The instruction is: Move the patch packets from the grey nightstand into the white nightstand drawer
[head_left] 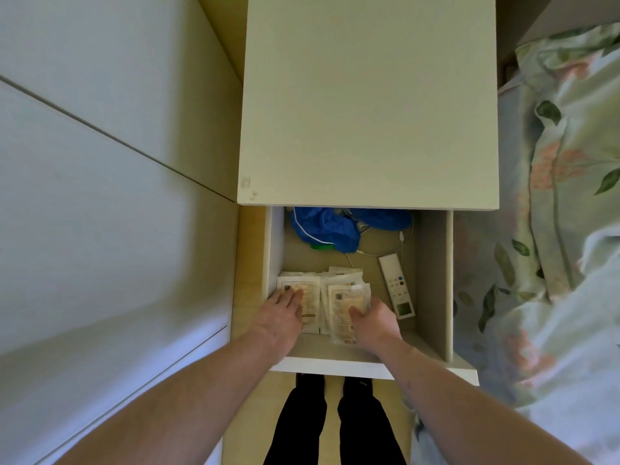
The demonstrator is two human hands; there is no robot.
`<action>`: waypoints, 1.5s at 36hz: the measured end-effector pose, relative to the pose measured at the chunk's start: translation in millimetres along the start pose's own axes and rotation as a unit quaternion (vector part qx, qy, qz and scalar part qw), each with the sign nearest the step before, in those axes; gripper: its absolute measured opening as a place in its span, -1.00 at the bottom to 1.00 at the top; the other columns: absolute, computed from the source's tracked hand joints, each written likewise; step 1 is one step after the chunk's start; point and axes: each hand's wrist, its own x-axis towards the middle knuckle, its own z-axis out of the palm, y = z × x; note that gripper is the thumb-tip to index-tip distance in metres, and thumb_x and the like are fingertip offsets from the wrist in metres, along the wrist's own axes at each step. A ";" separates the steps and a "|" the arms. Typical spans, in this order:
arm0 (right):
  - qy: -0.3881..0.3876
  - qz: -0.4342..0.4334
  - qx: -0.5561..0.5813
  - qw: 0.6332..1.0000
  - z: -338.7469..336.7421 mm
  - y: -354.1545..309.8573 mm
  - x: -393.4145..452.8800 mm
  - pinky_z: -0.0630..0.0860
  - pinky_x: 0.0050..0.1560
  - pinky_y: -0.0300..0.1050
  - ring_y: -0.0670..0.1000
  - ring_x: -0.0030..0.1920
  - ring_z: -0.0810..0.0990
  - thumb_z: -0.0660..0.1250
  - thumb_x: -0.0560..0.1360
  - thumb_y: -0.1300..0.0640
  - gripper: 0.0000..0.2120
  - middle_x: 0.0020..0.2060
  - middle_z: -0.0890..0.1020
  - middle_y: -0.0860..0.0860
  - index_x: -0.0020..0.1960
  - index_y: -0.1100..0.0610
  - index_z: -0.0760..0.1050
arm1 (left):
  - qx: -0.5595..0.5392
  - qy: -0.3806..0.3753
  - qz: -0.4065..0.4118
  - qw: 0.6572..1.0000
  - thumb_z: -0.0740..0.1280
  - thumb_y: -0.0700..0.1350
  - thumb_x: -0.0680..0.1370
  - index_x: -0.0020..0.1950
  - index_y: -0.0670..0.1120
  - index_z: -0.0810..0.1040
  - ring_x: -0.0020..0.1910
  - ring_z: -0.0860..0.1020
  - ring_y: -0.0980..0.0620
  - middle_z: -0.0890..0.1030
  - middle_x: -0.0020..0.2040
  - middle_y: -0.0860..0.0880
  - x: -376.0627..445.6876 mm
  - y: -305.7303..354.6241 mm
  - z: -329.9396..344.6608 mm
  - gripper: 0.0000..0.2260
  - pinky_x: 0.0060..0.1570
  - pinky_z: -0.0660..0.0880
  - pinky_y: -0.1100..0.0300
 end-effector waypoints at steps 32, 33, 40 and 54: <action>0.019 -0.075 -0.095 0.992 -65.1 -2.7 -103.9 0.45 0.32 -0.03 0.06 0.41 0.44 0.32 0.60 0.06 -0.48 0.46 0.40 0.01 0.53 0.03 0.31 | -0.281 0.081 -0.060 0.954 0.20 -0.37 0.52 0.63 -0.11 0.14 0.63 0.00 -0.06 -0.03 0.66 -0.08 -89.0 15.5 -48.6 -0.33 0.56 0.06 0.11; 0.026 -0.080 -0.084 0.993 -72.9 -3.7 -119.0 0.46 0.31 -0.05 0.05 0.39 0.46 0.31 0.61 0.07 -0.48 0.47 0.39 0.01 0.54 0.02 0.31 | -0.299 0.087 -0.063 0.948 0.19 -0.36 0.54 0.62 -0.08 0.15 0.63 0.01 -0.05 -0.01 0.66 -0.06 -102.8 18.8 -56.5 -0.35 0.55 0.06 0.12; 0.063 -0.116 -0.019 0.991 -127.2 -0.5 -249.6 0.46 0.35 -0.06 0.00 0.39 0.47 0.32 0.61 0.01 -0.51 0.48 0.39 -0.07 0.51 -0.06 0.35 | -0.365 0.146 -0.060 0.917 0.16 -0.21 0.65 0.59 0.01 0.26 0.57 0.17 0.03 0.14 0.63 0.08 -207.0 49.4 -119.4 -0.50 0.50 0.18 0.17; 0.269 -0.079 0.203 0.938 -141.9 60.4 -464.4 0.47 0.36 -0.06 -0.08 0.35 0.48 0.35 0.58 -0.05 -0.59 0.26 0.47 -0.20 0.41 -0.21 0.41 | -0.236 0.202 0.172 0.935 0.22 -0.06 0.67 0.52 0.10 0.36 0.54 0.22 0.15 0.27 0.55 0.17 -349.2 126.6 -245.3 -0.60 0.49 0.12 0.22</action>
